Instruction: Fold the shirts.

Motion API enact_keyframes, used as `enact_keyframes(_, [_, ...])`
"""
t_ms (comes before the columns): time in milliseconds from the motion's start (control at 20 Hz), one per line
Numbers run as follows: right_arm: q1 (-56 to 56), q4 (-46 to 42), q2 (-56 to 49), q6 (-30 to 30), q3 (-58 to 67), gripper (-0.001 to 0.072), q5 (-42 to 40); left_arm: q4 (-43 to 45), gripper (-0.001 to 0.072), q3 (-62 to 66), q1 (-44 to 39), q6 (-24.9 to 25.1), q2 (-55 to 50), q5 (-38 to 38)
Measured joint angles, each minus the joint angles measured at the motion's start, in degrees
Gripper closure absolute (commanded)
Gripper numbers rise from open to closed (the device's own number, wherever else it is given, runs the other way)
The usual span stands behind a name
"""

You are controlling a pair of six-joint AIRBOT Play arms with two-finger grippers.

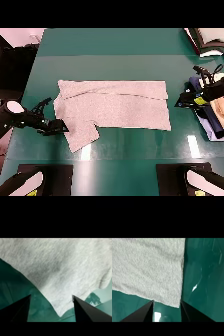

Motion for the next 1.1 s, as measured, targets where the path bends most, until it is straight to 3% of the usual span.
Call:
enact_keyframes(250, [-0.42, 2.73, 1.29, -1.01, -0.98, 0.0355, -0.57, -2.01, 0.0101, -2.73, 0.04, -1.68, 0.66, 6.45])
enact_keyframes(550, [-0.50, 4.59, 1.55, -1.36, -1.18, 0.0355, -0.50, -3.63, 0.0103, -3.32, 0.02, -2.60, 0.72, 8.63])
enact_keyframes(600, [-0.52, 4.70, 1.55, -1.49, -1.22, 0.0354, -0.39, -3.63, 0.0291, -3.34, 0.02, -2.71, 0.72, 8.74])
enact_keyframes(650, [-0.68, 4.90, 1.55, -1.73, -1.40, 0.0355, -0.24, -3.17, 0.0577, -3.41, -0.02, -2.73, 0.68, 9.27])
enact_keyframes(700, [-1.05, 4.92, 1.55, -1.86, -1.77, 0.0355, 0.02, -2.91, 0.0649, -3.45, 0.00, -2.71, 0.70, 9.33])
enact_keyframes(1100, [-10.40, 5.62, 1.57, -3.26, -13.79, 0.0341, -1.79, -4.66, 0.0683, -3.39, -0.02, -0.44, 0.79, 8.37])
